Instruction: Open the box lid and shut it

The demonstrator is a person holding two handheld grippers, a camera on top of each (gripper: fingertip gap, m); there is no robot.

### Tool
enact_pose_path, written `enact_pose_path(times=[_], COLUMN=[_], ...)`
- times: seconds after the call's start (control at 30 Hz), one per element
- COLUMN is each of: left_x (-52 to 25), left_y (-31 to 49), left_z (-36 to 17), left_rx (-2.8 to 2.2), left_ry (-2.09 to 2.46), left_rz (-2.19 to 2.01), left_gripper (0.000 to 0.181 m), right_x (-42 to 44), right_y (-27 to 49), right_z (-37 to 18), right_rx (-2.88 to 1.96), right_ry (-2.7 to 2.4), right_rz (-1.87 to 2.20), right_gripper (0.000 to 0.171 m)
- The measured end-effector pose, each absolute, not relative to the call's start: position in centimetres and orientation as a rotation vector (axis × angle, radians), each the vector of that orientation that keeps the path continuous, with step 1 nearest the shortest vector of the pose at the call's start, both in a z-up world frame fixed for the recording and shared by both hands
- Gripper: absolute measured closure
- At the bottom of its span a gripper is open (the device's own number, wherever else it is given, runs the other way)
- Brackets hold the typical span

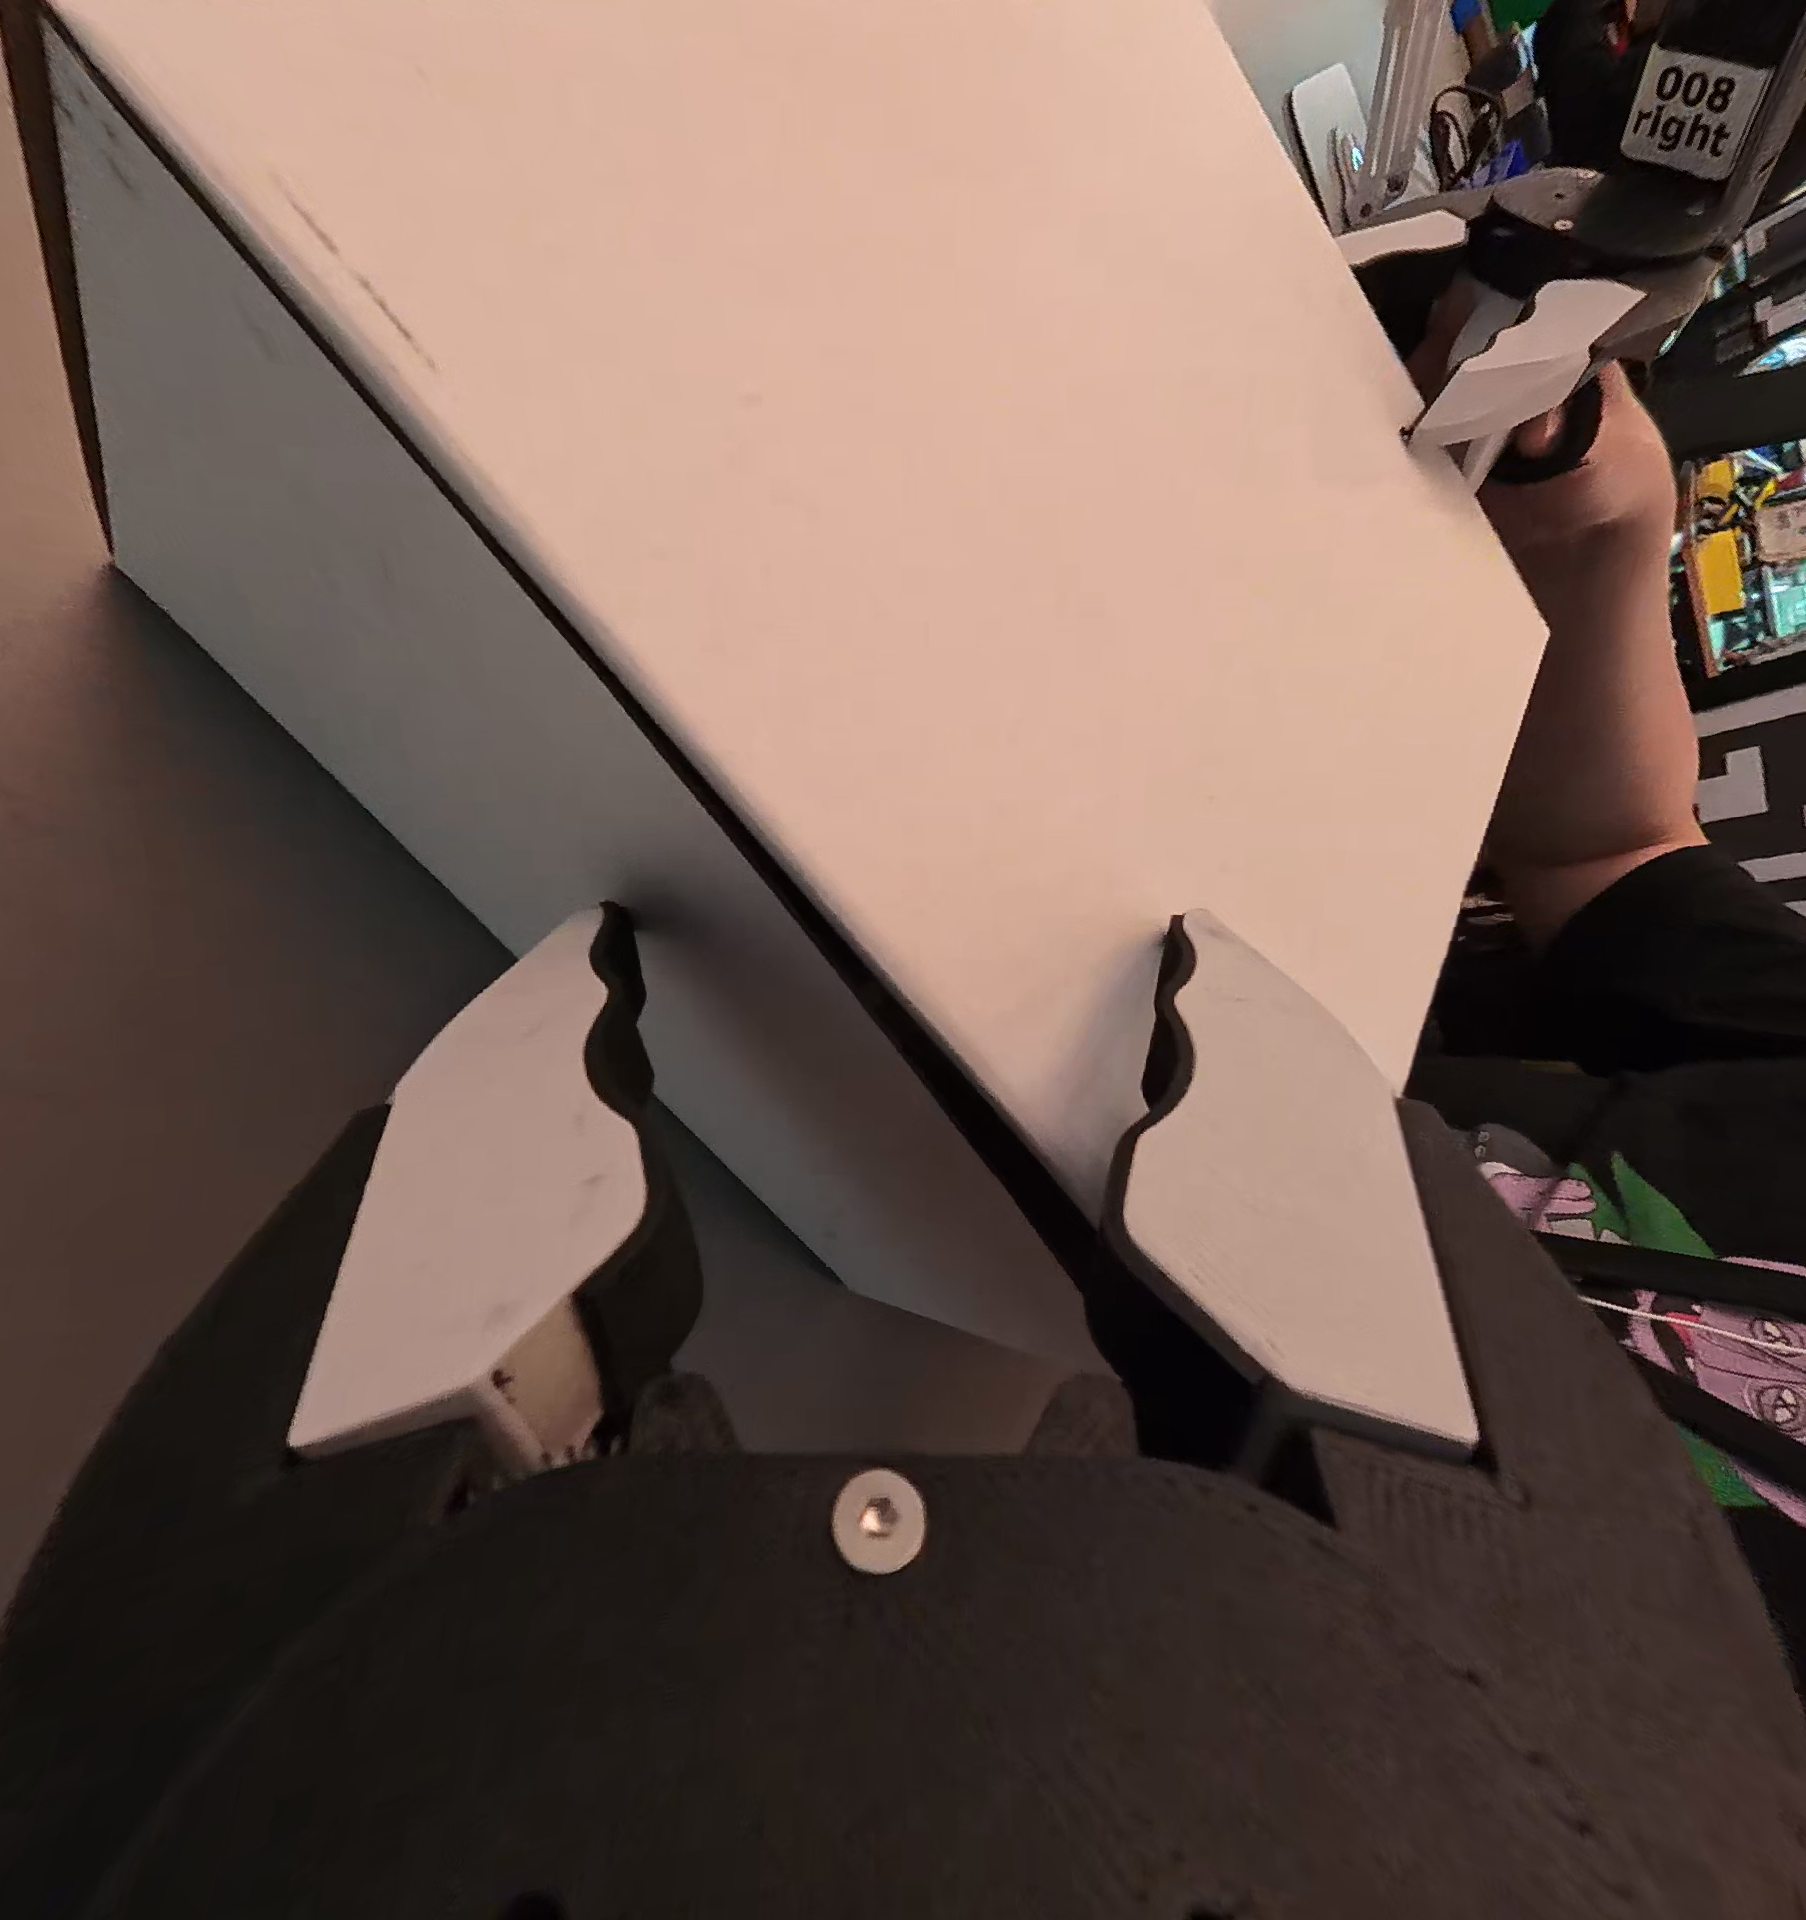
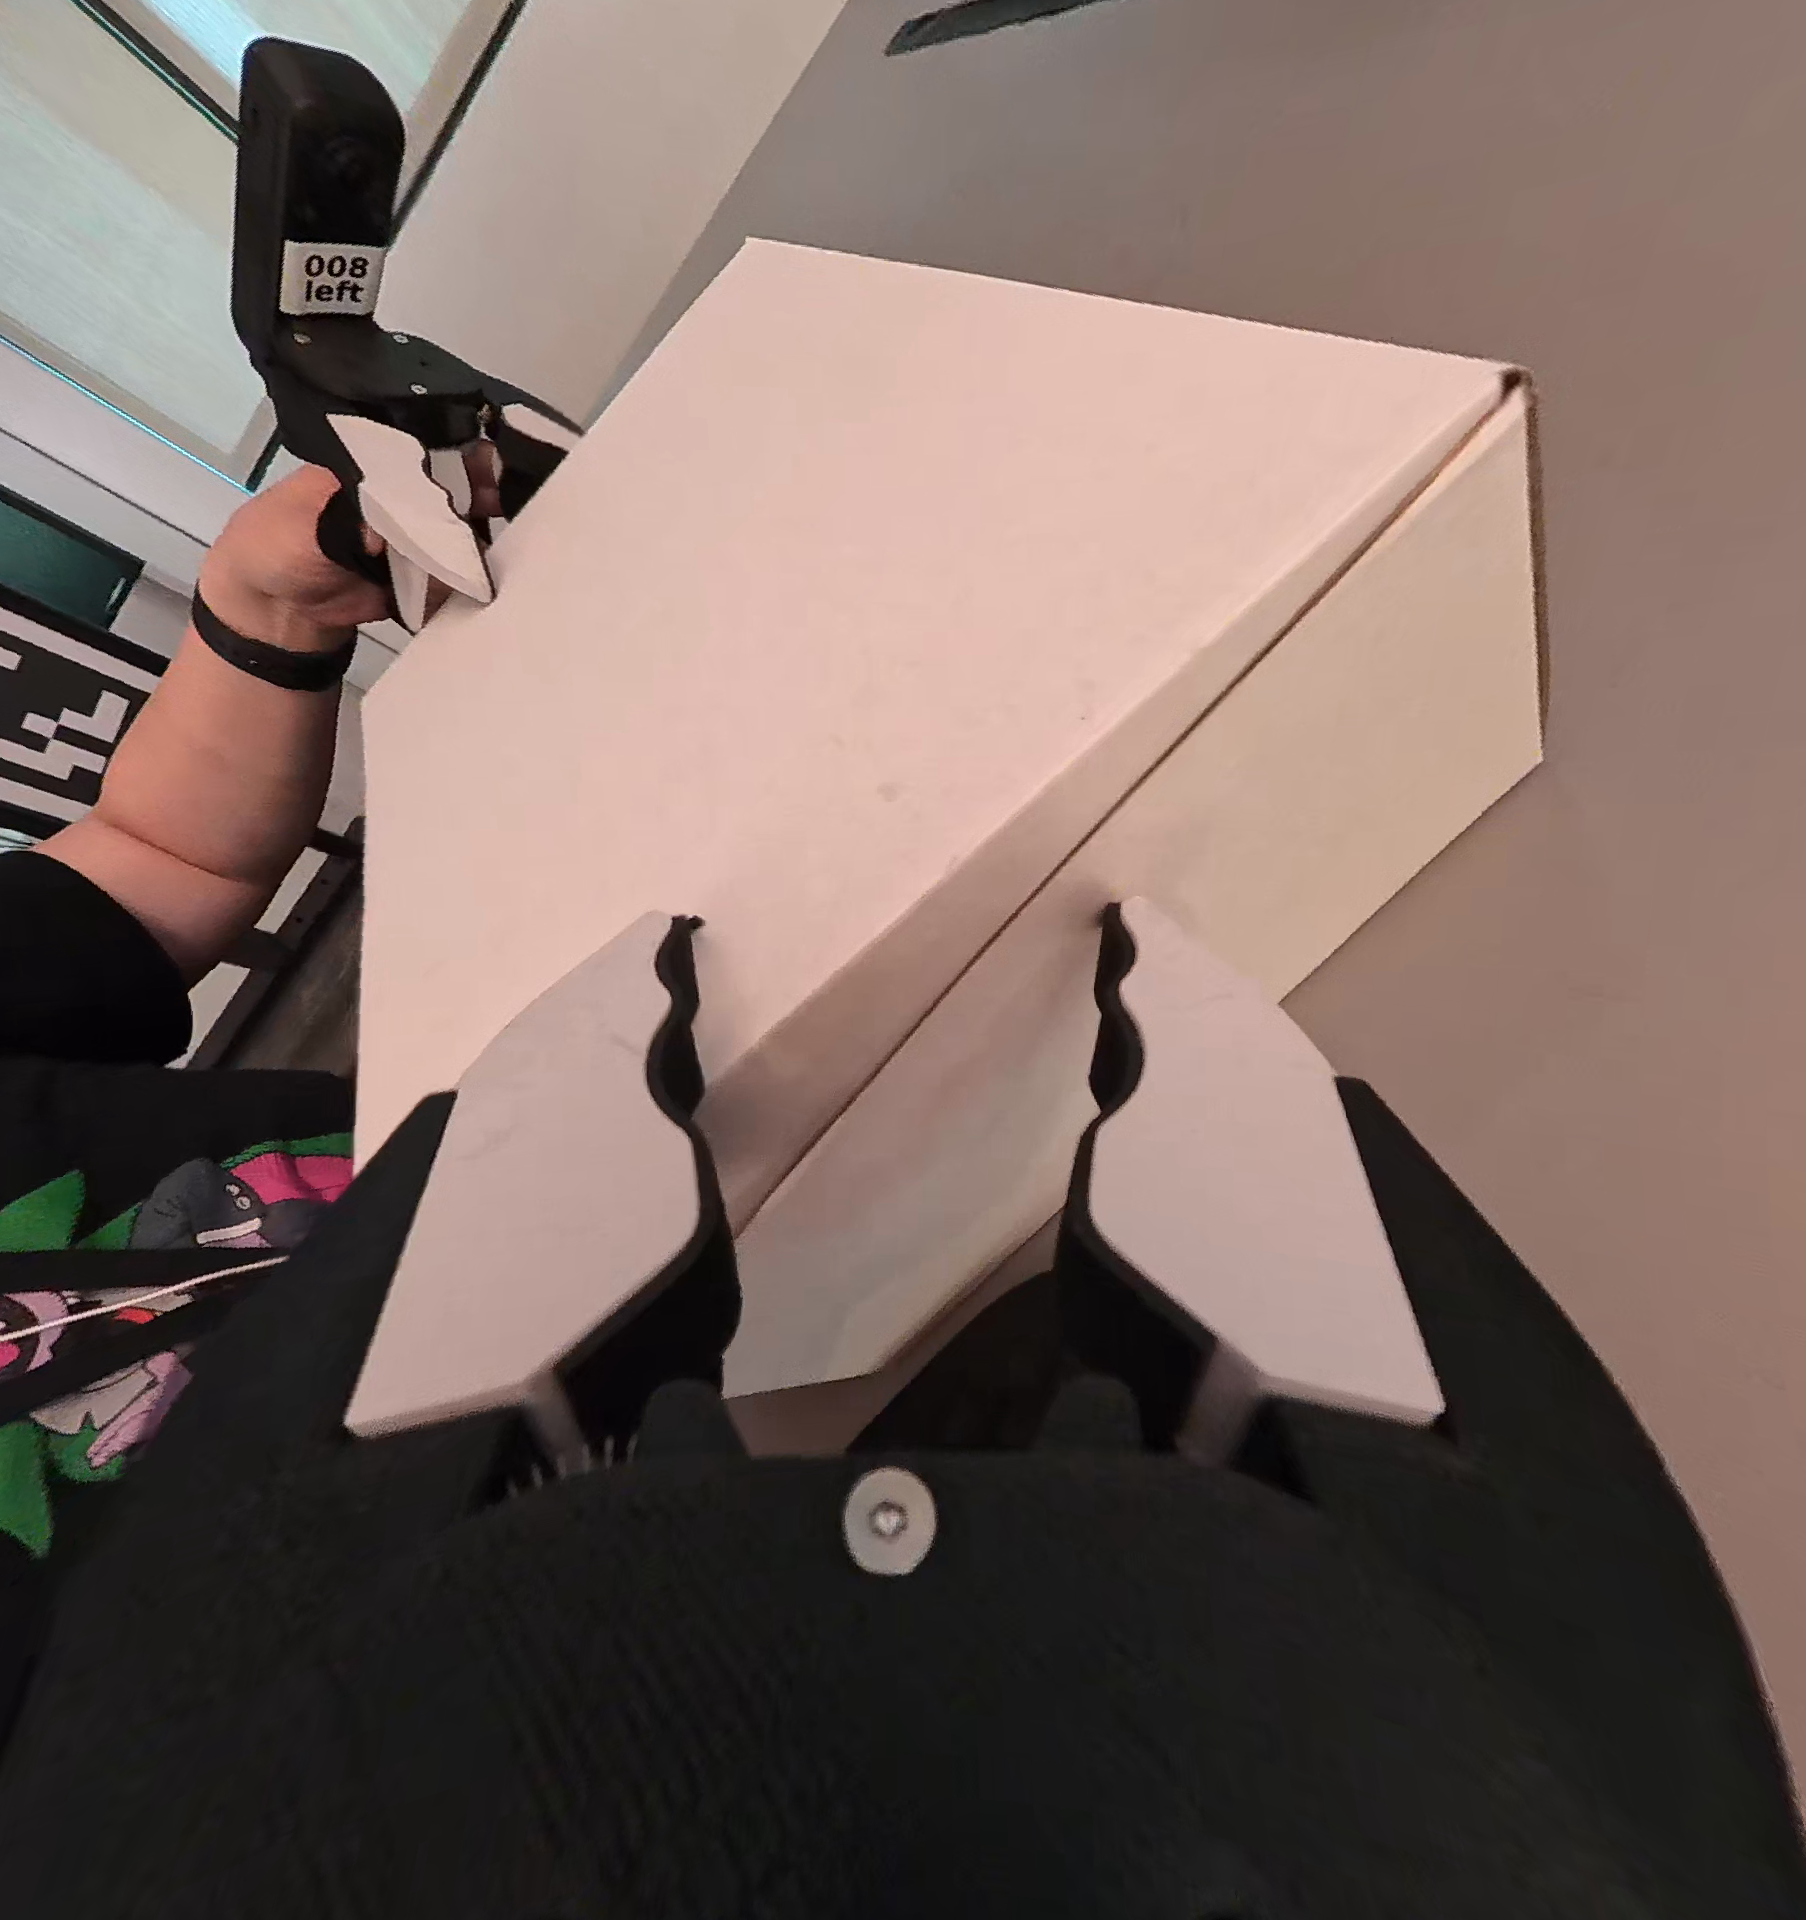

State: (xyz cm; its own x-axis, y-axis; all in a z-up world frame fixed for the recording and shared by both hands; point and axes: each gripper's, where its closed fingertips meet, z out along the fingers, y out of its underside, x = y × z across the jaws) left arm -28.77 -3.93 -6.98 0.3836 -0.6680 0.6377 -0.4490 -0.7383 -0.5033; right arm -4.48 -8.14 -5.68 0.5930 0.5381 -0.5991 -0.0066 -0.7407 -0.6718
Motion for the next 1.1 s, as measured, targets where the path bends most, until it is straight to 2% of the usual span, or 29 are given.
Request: enact_pose_path(times=[0.07,0.2,0.33,0.43,0.67,0.73,0.9,1.1], left_x=[-28.9,-29.1,-29.3,-30.2,-31.7,-31.7,-31.8,-33.5], left_y=[-3.8,-3.7,-3.6,-3.9,-7.9,-8.7,-7.7,-2.9], left_z=[-7.2,-7.8,-7.6,-7.0,-6.7,-7.3,-7.4,-6.7], left_rx=[-2.392,-2.384,-2.370,-2.353,-2.281,-2.293,-2.245,-2.201], left_ry=[1.005,1.052,0.988,0.880,0.818,0.839,0.807,0.744], left_rz=[-1.239,-1.104,-1.193,-1.352,-1.452,-1.423,-1.436,-1.416], left_gripper=[0.090,0.096,0.099,0.114,0.106,0.116,0.121,0.126], right_x=[-4.2,-4.3,-4.2,-4.1,-4.4,-4.7,-5.1,-6.1], right_y=[-8.1,-8.1,-8.2,-8.3,-10.9,-11.7,-9.8,-5.0], right_z=[-6.0,-7.6,-7.5,-7.5,-7.1,-7.4,-7.5,-7.1], right_rx=[-2.157,-2.152,-2.114,-2.096,-2.071,-2.081,-2.036,-1.987], right_ry=[-0.428,-0.409,-0.378,-0.363,-0.381,-0.419,-0.366,-0.426], right_rz=[1.091,1.103,1.125,1.118,1.184,1.171,1.156,1.126], right_gripper=[0.101,0.100,0.100,0.100,0.100,0.099,0.100,0.101])
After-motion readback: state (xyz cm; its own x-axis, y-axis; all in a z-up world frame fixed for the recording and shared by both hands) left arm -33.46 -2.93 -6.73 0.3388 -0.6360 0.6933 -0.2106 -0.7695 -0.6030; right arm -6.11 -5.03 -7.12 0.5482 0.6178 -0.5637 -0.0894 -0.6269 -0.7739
